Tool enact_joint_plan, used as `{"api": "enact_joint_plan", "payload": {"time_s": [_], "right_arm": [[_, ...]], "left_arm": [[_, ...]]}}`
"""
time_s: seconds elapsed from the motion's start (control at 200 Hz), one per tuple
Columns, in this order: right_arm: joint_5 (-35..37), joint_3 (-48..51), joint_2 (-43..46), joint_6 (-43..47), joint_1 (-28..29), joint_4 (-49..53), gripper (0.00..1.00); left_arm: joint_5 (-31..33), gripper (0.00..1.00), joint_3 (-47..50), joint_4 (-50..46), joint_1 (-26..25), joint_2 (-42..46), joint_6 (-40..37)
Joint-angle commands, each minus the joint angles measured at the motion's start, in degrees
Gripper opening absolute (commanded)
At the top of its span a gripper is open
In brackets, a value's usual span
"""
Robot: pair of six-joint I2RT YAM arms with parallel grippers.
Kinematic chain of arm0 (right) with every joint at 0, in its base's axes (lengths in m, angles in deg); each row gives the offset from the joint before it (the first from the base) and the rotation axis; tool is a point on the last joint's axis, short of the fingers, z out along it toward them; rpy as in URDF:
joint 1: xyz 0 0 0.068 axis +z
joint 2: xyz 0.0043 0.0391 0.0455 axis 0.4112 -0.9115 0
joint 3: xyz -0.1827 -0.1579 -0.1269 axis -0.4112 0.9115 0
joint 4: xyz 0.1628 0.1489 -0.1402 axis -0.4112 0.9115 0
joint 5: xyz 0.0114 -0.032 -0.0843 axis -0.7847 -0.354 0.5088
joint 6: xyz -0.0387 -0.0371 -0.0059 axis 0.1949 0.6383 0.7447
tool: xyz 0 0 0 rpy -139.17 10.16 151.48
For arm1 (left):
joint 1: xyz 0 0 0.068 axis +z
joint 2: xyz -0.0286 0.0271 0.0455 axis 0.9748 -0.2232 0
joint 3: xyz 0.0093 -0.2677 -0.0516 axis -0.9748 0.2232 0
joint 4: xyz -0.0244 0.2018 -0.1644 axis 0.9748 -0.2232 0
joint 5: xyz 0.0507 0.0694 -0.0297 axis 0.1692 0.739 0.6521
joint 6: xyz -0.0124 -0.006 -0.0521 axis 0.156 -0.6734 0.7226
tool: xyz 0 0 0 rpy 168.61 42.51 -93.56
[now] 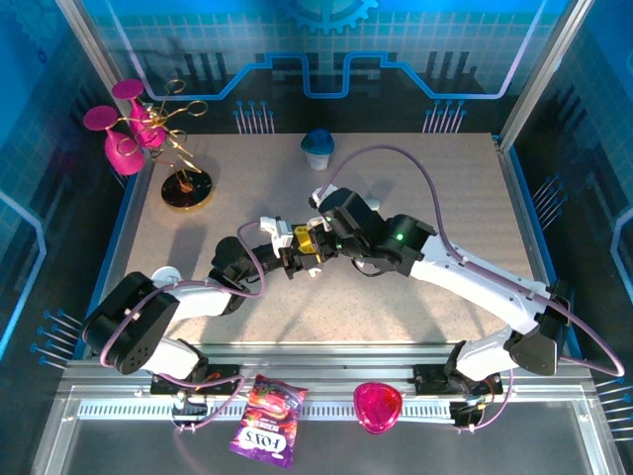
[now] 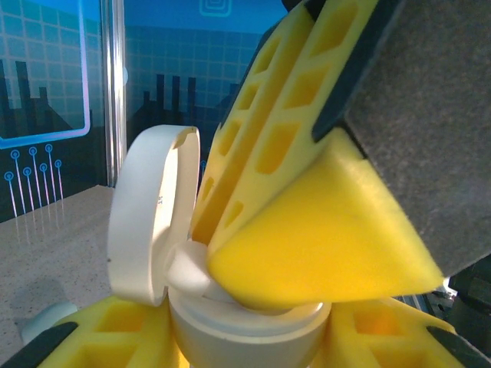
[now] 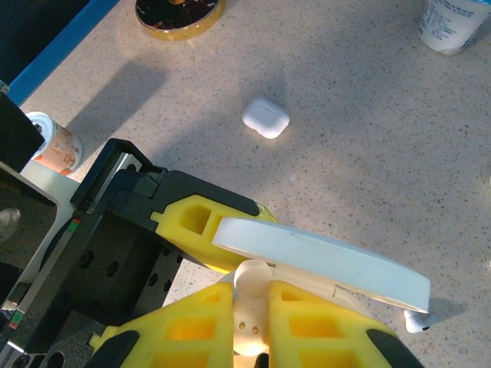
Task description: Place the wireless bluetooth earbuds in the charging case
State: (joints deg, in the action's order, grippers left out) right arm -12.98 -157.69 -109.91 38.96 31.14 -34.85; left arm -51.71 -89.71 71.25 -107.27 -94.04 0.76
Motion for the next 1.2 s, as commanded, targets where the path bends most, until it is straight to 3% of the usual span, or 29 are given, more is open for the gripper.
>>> {"api": "enact_joint_plan", "payload": {"time_s": [0.0,0.395,0.635,0.88,1.196], "right_arm": [[-1.0,1.0,3.7,-0.3,-1.0,0.6,0.13],[-10.2,12.1,16.4,-5.0,-6.2,-3.7,0.13],[-19.0,23.5,23.4,-9.6,-16.5,-2.2,0.13],[-20.1,30.7,17.7,-6.5,-24.7,10.0,0.13],[-23.7,36.3,6.6,-3.2,-28.1,8.0,0.13]], "left_arm": [[-0.2,0.24,-2.0,3.0,-0.3,0.7,-0.3],[0.3,0.24,-1.4,3.8,0.6,-0.9,-0.7],[-0.2,0.24,0.0,3.8,1.9,0.8,-1.0],[-0.5,0.24,1.8,1.7,2.0,4.2,-2.0],[-1.2,0.24,2.4,2.4,2.1,5.2,-1.7]]}}
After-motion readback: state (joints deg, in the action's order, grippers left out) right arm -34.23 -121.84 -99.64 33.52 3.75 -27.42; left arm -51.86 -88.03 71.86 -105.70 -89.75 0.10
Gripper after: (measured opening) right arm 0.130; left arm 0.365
